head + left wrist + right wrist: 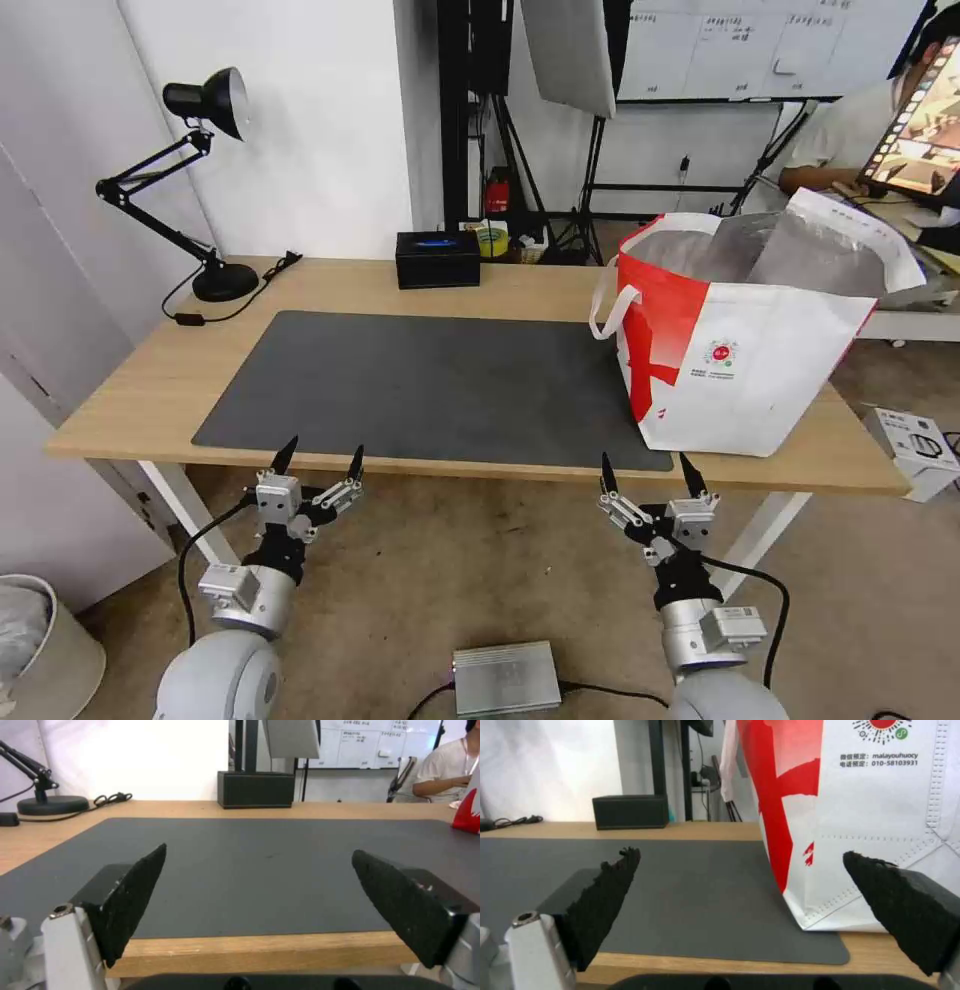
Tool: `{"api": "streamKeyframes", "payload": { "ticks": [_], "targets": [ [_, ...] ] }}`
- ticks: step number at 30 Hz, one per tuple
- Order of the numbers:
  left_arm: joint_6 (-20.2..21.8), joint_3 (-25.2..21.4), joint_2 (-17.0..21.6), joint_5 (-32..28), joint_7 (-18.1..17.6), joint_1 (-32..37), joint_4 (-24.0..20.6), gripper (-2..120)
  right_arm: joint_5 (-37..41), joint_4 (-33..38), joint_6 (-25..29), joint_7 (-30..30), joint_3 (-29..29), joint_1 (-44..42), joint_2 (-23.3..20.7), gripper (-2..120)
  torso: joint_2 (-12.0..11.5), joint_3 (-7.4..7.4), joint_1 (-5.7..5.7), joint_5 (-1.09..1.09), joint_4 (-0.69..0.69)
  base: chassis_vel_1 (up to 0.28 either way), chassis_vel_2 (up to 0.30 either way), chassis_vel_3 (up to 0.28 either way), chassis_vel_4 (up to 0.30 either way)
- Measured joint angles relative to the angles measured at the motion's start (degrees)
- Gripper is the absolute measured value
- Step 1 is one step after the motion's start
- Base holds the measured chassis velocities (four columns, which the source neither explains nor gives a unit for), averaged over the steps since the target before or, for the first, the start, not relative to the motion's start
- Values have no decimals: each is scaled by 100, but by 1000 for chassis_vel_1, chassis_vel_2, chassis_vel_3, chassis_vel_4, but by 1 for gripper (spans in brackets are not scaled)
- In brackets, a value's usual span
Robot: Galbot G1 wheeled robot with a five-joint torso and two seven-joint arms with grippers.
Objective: Pick up the trash from the table and place it into the takeout bag.
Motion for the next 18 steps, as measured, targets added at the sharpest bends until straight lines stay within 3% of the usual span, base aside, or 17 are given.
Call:
{"api": "streamKeyframes", "payload": {
  "ticks": [18],
  "targets": [
    [0, 5, 4, -3, -6, -5, 1, 100, 0, 0, 0, 0, 0, 0, 0, 100, 0, 0, 0, 0, 0, 0, 0, 0, 0]
  ]
}}
